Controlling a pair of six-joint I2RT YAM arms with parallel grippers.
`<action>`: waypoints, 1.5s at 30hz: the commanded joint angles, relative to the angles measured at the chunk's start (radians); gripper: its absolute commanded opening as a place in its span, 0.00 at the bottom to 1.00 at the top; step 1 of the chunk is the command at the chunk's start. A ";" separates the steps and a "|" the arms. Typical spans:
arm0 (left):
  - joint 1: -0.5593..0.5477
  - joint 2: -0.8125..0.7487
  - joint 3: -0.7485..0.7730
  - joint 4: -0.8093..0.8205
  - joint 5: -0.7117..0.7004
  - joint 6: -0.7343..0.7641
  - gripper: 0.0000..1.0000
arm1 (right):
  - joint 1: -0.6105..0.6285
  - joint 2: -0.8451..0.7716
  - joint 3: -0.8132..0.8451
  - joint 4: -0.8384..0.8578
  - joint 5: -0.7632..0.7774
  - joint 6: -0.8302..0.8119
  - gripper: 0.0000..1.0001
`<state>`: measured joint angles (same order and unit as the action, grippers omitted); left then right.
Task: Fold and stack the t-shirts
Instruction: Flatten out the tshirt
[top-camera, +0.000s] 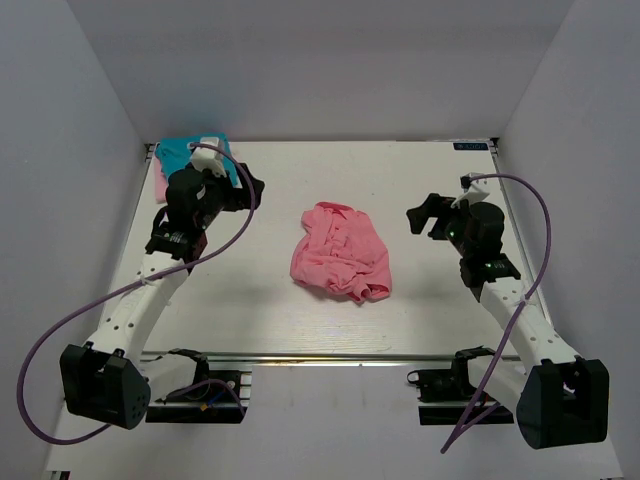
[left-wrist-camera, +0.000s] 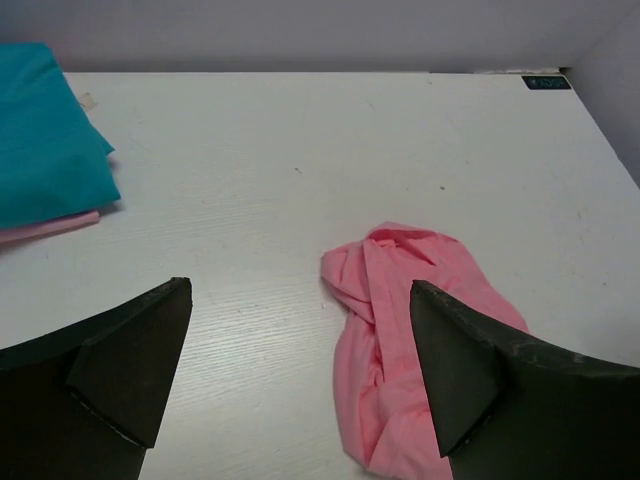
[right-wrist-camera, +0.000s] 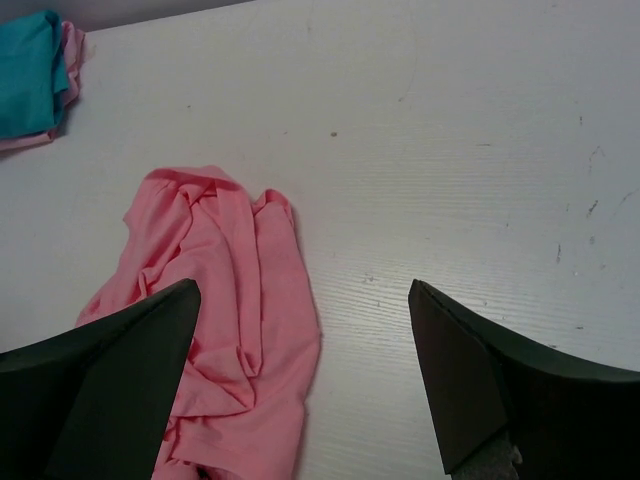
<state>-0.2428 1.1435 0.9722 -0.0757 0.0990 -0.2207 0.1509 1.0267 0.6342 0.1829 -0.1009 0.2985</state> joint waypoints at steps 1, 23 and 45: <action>0.007 -0.024 0.025 -0.015 0.083 -0.029 1.00 | -0.001 -0.023 0.056 0.004 -0.043 -0.030 0.90; -0.101 0.624 0.420 -0.243 0.286 0.069 1.00 | 0.001 0.105 0.113 -0.397 -0.160 -0.044 0.90; -0.220 1.061 0.835 -0.406 0.151 0.188 0.78 | 0.061 0.159 -0.091 -0.375 -0.332 0.010 0.90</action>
<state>-0.4553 2.2185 1.7535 -0.4870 0.2344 -0.0475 0.1982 1.1717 0.5587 -0.2195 -0.3813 0.2886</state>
